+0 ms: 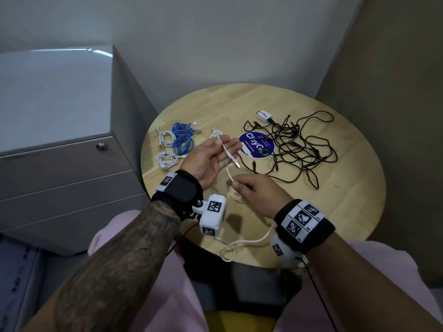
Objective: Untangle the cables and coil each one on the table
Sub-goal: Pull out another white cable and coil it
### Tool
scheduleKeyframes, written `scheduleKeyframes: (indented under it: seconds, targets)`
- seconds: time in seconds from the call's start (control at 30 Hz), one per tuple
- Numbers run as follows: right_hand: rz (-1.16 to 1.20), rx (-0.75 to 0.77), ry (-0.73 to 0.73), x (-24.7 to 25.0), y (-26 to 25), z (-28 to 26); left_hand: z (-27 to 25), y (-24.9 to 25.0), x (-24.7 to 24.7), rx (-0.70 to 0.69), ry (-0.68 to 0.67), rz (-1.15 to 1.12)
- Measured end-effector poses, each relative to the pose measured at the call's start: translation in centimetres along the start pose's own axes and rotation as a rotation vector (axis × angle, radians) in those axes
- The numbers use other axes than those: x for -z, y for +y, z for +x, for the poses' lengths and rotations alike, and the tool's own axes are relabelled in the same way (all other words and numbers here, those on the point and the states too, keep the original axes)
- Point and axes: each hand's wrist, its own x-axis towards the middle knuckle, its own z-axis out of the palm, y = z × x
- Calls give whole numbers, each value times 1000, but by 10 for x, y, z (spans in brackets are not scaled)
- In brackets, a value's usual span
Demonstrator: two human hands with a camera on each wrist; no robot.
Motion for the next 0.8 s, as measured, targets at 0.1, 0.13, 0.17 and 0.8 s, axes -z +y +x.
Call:
scheduleKeyframes:
  seconds: [0.1,0.13,0.17,0.8]
  targets:
    - [11,-5,0,9,-9,-6,4,-2,5,-77,56,88]
    - [60,-16,2,13,-12,-7,4,-3,6,-104,60,155]
    - [119,-26,-12,16,-15,-10,4,-5,6,-132,59,238]
    - [-56,141,281,38,23,13,-9,-5,-10,283,-97,344]
